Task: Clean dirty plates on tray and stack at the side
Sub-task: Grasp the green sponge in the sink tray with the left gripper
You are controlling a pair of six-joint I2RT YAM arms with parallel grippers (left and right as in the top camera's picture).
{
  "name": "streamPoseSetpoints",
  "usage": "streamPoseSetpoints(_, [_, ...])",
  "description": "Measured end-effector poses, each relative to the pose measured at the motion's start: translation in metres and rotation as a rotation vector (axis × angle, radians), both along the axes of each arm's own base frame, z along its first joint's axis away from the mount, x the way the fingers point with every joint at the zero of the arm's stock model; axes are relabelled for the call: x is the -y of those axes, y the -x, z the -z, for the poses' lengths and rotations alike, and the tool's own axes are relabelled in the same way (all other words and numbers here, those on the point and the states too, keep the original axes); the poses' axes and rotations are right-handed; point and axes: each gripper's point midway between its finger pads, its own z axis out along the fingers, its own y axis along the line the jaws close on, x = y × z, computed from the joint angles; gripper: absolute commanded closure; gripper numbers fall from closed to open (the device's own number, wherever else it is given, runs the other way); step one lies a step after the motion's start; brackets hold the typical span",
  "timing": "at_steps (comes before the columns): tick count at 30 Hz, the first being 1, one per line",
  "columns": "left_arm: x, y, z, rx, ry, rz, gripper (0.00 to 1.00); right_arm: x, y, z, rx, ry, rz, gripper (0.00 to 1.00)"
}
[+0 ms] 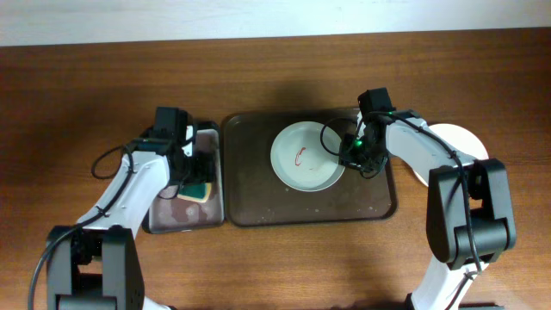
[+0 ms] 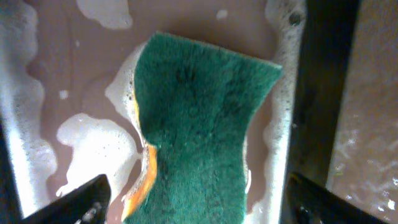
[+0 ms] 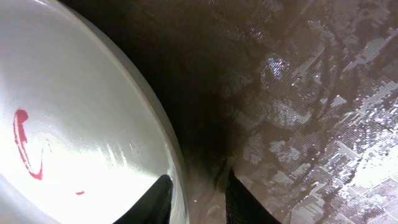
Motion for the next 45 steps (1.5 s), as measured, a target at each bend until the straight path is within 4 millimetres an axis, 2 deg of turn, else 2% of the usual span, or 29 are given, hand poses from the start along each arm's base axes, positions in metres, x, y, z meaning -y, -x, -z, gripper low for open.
streamPoseSetpoints(3, [-0.001, 0.008, 0.016, -0.003, -0.001, 0.003, 0.46, 0.0, 0.0, 0.0, -0.001, 0.0, 0.0, 0.7])
streamPoseSetpoints(4, [-0.001, 0.009, 0.019, -0.002, 0.001, -0.005, 0.62, 0.0, 0.0, 0.0, -0.001, 0.0, 0.0, 0.7])
streamPoseSetpoints(5, [-0.001, 0.009, 0.022, 0.007, 0.002, 0.0, 0.71, 0.0, 0.0, 0.0, -0.001, 0.0, 0.0, 0.7])
streamPoseSetpoints(7, [0.0, 0.008, 0.023, 0.014, 0.006, -0.001, 0.83, 0.0, 0.0, 0.0, -0.001, 0.0, 0.0, 0.7])
streamPoseSetpoints(9, [0.0, 0.005, 0.023, 0.026, 0.007, 0.001, 0.81, 0.0, 0.0, 0.0, -0.002, 0.0, 0.0, 0.7])
streamPoseSetpoints(11, [0.001, 0.003, 0.022, 0.034, 0.009, 0.001, 0.6, 0.0, 0.001, 0.0, -0.005, 0.0, 0.0, 0.7])
streamPoseSetpoints(14, [0.001, 0.003, 0.022, 0.037, 0.011, 0.002, 0.55, 0.0, 0.001, 0.0, -0.005, 0.0, 0.001, 0.7])
streamPoseSetpoints(23, [0.002, -0.011, 0.018, 0.093, 0.016, 0.002, 0.51, 0.0, 0.003, 0.0, -0.011, 0.001, 0.0, 0.71])
streamPoseSetpoints(25, [0.002, -0.011, 0.019, 0.094, 0.016, 0.002, 0.56, 0.0, 0.003, 0.0, -0.012, 0.001, 0.001, 0.71])
streamPoseSetpoints(26, [0.002, -0.011, 0.021, 0.089, 0.016, 0.002, 0.63, 0.0, 0.003, 0.0, -0.012, 0.001, 0.0, 0.71])
streamPoseSetpoints(27, [0.002, -0.011, 0.026, 0.077, 0.015, 0.001, 0.78, 0.0, 0.003, 0.0, -0.012, 0.001, 0.0, 0.71])
streamPoseSetpoints(29, [0.002, -0.01, 0.029, 0.069, 0.016, -0.003, 0.99, 0.0, 0.003, 0.0, -0.012, 0.001, 0.0, 0.71])
streamPoseSetpoints(41, [0.002, -0.005, 0.022, 0.011, 0.015, 0.003, 1.0, 0.0, 0.003, 0.0, -0.011, 0.001, 0.0, 0.71])
streamPoseSetpoints(44, [0.0, -0.012, 0.007, 0.066, 0.004, -0.002, 1.0, 0.0, -0.002, 0.0, 0.009, 0.0, 0.0, 0.71])
streamPoseSetpoints(45, [-0.003, -0.017, -0.004, 0.105, -0.01, -0.007, 1.0, 0.0, -0.004, 0.0, 0.019, 0.0, 0.001, 0.75])
